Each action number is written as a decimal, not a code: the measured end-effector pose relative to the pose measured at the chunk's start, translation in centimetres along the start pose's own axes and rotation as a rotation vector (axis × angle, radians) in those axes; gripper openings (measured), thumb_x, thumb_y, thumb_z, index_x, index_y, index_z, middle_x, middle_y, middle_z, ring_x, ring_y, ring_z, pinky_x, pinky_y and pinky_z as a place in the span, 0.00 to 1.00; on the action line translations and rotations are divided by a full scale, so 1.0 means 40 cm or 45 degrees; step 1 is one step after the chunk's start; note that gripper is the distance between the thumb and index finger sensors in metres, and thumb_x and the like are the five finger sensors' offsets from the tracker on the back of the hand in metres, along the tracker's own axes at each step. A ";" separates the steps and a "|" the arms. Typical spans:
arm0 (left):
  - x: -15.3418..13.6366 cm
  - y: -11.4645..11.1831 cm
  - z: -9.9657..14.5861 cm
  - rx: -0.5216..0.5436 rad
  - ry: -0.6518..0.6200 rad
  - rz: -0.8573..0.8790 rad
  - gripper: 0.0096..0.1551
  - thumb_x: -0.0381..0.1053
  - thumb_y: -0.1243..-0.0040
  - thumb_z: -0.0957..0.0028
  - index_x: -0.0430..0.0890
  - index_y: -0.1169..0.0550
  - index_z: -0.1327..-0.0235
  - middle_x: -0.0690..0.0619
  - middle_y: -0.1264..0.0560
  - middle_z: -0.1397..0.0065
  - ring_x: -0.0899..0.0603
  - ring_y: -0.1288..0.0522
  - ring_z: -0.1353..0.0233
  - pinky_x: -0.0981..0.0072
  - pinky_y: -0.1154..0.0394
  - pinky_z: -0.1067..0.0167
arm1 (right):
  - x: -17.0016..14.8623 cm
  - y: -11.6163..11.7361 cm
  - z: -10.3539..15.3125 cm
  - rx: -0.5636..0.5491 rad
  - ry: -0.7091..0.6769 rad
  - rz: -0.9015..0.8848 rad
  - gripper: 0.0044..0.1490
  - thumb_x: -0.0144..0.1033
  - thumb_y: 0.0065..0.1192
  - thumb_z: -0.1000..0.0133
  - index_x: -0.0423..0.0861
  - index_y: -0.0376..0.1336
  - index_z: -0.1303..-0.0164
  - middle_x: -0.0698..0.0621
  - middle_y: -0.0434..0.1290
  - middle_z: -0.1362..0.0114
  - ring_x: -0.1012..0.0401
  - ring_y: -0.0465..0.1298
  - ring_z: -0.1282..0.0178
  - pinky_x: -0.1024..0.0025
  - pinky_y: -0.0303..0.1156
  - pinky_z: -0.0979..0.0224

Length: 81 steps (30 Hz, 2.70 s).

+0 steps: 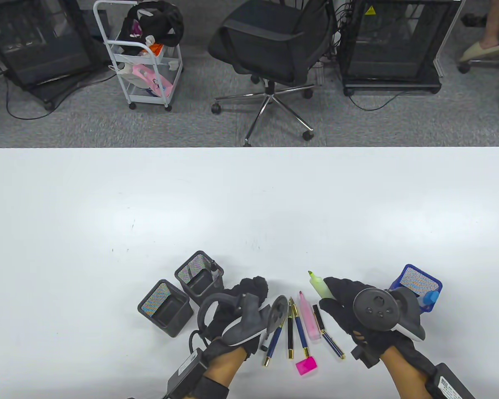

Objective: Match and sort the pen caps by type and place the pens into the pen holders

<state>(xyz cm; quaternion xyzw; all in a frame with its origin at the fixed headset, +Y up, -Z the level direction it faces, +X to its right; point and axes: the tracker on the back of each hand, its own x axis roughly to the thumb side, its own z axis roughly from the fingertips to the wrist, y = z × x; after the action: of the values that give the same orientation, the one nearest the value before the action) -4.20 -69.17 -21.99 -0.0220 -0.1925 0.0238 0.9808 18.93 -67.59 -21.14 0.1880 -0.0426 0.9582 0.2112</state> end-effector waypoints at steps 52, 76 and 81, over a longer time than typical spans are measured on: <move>-0.108 0.003 0.125 0.376 -0.039 1.264 0.22 0.47 0.29 0.50 0.45 0.22 0.44 0.38 0.15 0.40 0.42 0.07 0.54 0.48 0.14 0.62 | 0.143 0.093 0.005 0.138 -0.198 0.156 0.33 0.40 0.55 0.54 0.41 0.68 0.40 0.42 0.81 0.43 0.48 0.83 0.48 0.41 0.74 0.35; -0.060 -0.028 0.112 0.221 -0.071 1.256 0.32 0.52 0.33 0.48 0.38 0.26 0.35 0.37 0.16 0.38 0.36 0.09 0.48 0.44 0.15 0.59 | 0.223 0.053 0.022 -0.185 -0.246 0.365 0.47 0.45 0.80 0.55 0.49 0.58 0.28 0.37 0.79 0.40 0.47 0.85 0.49 0.50 0.80 0.44; -0.066 -0.027 0.112 0.226 -0.097 1.153 0.34 0.54 0.35 0.47 0.39 0.28 0.32 0.37 0.18 0.35 0.35 0.10 0.47 0.43 0.16 0.57 | 0.135 -0.046 0.027 -0.302 -0.101 0.288 0.39 0.44 0.80 0.54 0.56 0.64 0.32 0.38 0.78 0.37 0.47 0.84 0.46 0.47 0.78 0.39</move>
<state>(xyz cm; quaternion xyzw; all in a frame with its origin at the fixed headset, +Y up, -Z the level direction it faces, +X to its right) -8.30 -70.24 -18.79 -0.0189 -0.1967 0.4668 0.8620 15.52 -63.97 -18.10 0.1932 -0.1846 0.9560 0.1207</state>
